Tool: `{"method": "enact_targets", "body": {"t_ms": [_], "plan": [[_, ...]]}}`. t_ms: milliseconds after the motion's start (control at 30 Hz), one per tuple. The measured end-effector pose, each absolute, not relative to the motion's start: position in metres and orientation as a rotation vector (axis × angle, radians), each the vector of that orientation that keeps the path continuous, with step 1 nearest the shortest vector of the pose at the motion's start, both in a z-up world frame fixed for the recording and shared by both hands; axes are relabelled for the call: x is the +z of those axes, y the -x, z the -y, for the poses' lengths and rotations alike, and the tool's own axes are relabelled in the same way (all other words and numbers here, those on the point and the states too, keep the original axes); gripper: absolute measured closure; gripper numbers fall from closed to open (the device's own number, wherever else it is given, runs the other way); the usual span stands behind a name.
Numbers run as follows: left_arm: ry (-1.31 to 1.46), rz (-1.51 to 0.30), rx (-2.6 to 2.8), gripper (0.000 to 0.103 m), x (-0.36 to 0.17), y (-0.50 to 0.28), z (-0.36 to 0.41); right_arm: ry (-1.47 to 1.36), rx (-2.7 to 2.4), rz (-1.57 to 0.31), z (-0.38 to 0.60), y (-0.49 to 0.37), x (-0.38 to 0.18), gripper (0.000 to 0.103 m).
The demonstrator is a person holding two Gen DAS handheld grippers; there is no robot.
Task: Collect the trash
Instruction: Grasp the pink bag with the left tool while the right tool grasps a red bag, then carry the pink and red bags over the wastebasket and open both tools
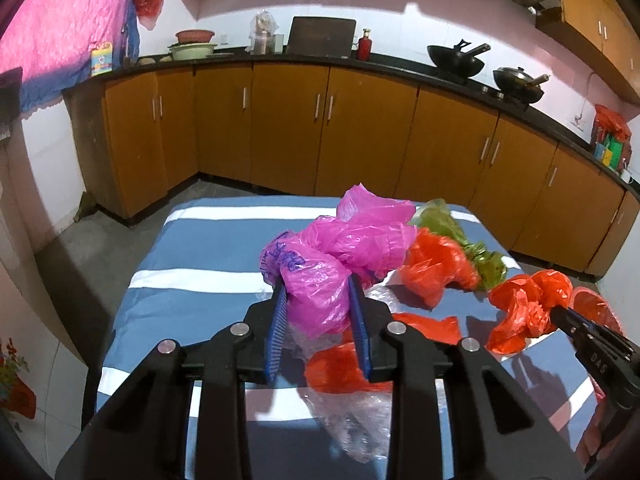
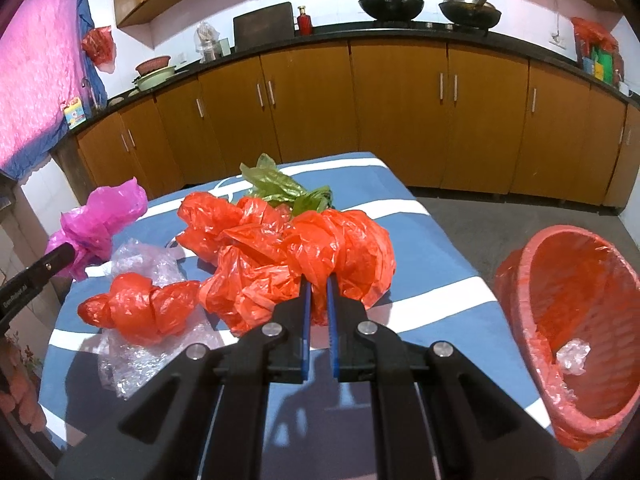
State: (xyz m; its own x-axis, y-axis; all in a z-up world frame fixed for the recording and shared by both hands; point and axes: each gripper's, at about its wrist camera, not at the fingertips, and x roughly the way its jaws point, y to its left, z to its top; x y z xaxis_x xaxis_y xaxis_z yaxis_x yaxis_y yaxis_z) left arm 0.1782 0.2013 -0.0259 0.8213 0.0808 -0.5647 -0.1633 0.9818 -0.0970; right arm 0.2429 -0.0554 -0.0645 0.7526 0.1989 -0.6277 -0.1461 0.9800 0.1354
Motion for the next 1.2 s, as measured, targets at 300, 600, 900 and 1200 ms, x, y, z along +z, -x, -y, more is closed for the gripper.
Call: {"method": "enact_targets", "body": {"t_ms": [300,600,900,1200], "plan": [[0.127,-0.555,0.068,0.073,-0.007,-0.169,-0.172,-0.089,0.161,-0.644,0.079,-0.226,-0.042,0.094],[0.111,-0.558,-0.025,0.073,-0.004,-0.168,-0.132,-0.087,0.094,-0.603,0.112,-0.21,-0.029,0.094],[0.097,-0.565,-0.121,0.073,-0.002,-0.175,-0.084,-0.103,-0.003,-0.585,0.158,-0.2,-0.026,0.094],[0.067,-0.587,-0.226,0.073,-0.008,-0.181,-0.028,-0.118,-0.114,-0.573,0.21,-0.19,-0.027,0.094]]}}
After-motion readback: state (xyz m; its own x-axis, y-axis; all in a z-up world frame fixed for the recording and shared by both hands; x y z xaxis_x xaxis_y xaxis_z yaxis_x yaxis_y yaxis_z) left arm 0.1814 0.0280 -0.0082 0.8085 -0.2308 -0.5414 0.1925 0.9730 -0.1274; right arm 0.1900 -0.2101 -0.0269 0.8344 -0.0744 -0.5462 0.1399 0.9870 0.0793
